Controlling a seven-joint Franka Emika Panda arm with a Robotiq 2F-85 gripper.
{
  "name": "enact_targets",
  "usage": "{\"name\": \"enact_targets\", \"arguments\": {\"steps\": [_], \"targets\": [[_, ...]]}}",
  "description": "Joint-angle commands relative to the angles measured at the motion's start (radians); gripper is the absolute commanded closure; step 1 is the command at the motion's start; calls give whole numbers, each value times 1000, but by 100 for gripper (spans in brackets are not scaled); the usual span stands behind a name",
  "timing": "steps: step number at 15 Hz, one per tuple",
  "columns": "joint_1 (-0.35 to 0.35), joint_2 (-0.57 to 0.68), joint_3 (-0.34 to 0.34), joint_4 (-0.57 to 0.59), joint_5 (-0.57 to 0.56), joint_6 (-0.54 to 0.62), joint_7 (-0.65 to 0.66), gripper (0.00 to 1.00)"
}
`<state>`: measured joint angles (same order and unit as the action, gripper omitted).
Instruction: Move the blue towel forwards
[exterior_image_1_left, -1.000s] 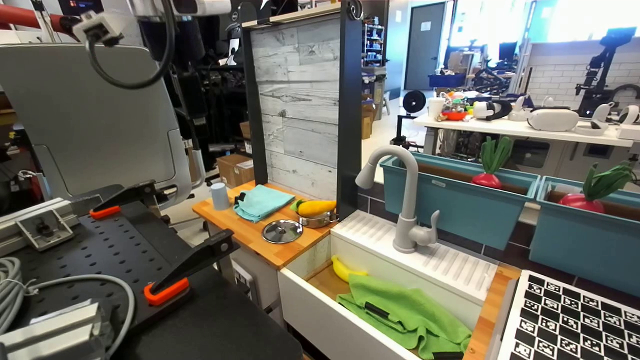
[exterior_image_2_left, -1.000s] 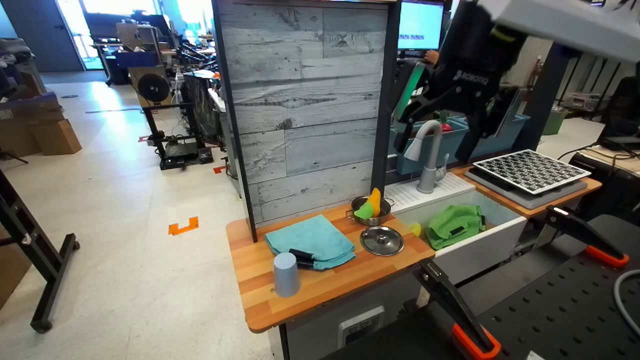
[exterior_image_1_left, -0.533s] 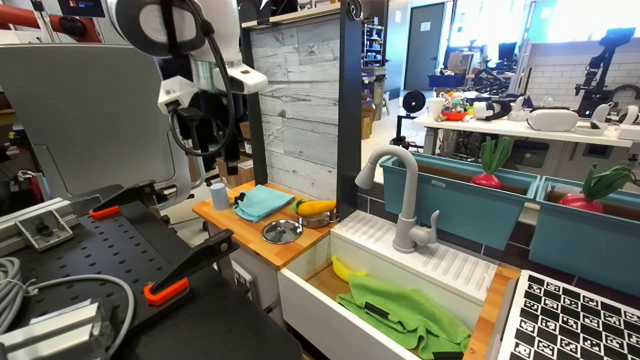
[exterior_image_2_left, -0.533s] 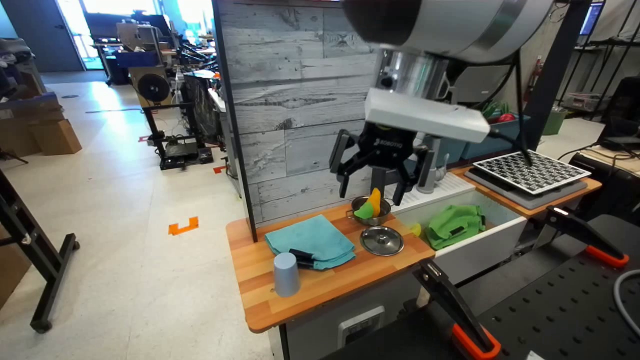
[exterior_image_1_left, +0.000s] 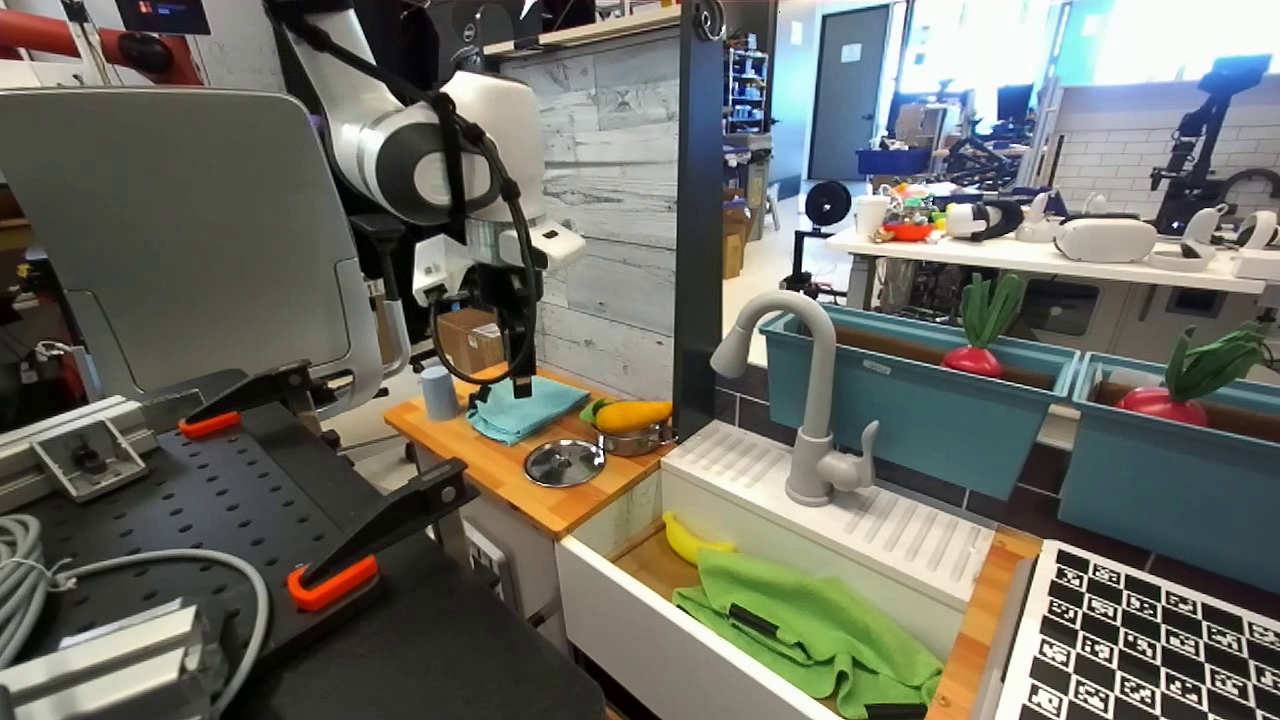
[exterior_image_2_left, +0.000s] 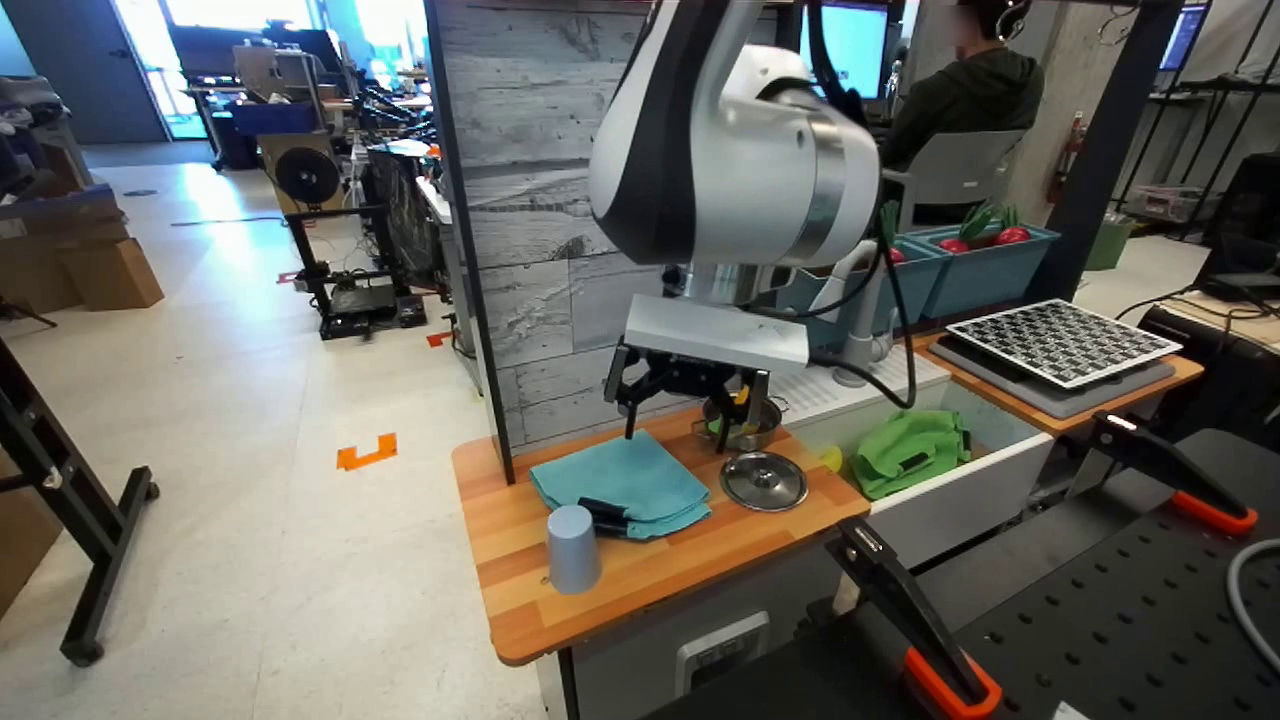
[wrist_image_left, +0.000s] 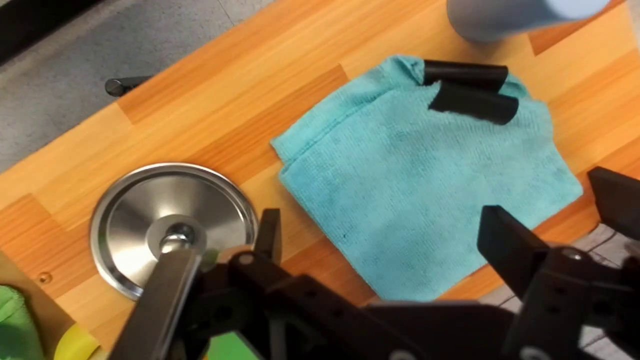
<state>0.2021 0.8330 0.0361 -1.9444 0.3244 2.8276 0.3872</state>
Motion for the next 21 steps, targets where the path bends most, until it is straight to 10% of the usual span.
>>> {"name": "enact_targets", "arguments": {"steps": [1,21], "targets": [[67,105,-54,158,-37,-55,95,0],[184,320,-123,471,-150,-250,263,0]]}}
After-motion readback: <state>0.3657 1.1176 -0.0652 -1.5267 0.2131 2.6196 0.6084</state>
